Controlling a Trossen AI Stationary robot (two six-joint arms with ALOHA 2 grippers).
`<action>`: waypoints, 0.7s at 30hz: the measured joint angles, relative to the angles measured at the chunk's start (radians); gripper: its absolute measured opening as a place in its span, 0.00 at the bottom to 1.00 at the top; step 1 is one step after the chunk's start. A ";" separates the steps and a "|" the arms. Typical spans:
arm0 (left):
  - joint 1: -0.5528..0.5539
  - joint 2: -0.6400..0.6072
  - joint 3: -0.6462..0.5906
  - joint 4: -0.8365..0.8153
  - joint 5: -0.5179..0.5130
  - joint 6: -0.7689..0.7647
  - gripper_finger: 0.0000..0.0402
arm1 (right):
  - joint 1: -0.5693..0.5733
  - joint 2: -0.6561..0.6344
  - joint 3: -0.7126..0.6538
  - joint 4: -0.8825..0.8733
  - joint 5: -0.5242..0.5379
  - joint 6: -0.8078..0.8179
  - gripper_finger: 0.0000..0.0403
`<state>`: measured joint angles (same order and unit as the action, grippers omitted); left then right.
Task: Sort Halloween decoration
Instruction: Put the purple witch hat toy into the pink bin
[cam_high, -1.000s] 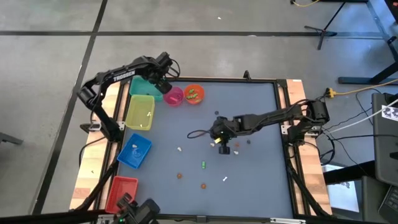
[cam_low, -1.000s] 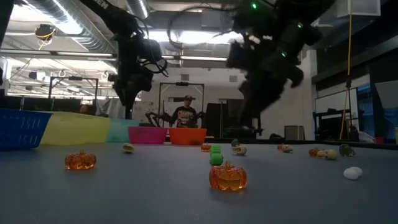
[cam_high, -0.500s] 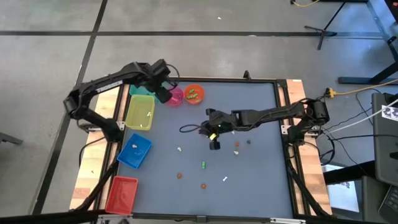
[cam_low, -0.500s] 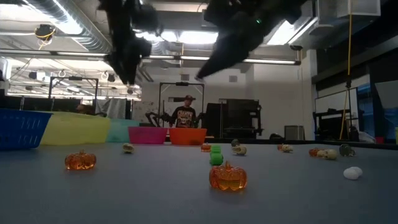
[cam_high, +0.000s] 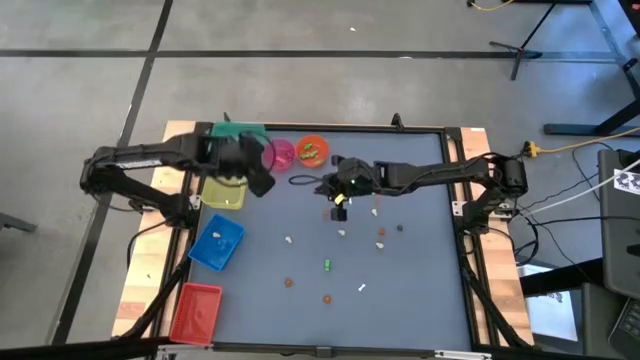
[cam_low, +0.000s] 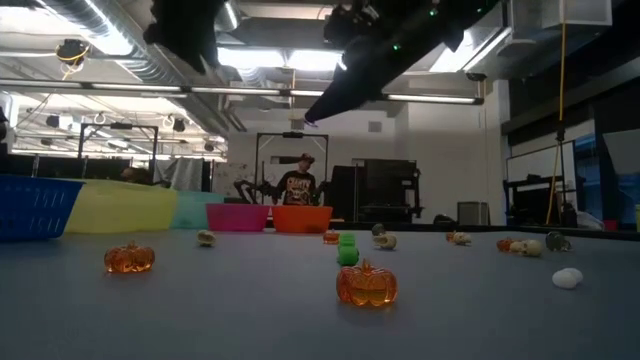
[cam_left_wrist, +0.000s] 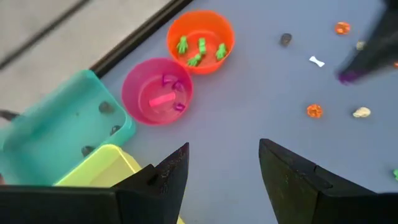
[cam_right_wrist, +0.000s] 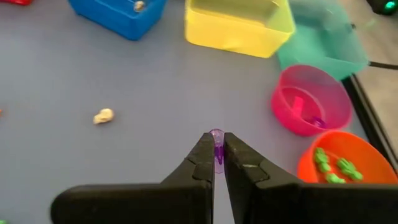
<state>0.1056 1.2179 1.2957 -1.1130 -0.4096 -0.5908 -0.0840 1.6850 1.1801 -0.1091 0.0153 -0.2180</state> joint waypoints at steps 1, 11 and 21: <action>-0.038 0.000 0.000 -0.001 -0.026 -0.009 0.44 | -0.010 0.000 0.000 0.001 -0.004 0.000 0.05; -0.296 0.021 0.000 0.003 -0.131 -0.133 0.44 | -0.098 0.000 0.000 0.200 -0.008 0.000 0.05; -0.404 0.053 -0.001 0.027 -0.139 -0.167 0.44 | -0.159 0.137 0.017 0.627 -0.112 -0.017 0.05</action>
<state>-0.2986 1.2710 1.2949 -1.0864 -0.5486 -0.7574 -0.2432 1.8218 1.1969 0.5180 -0.0971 -0.2352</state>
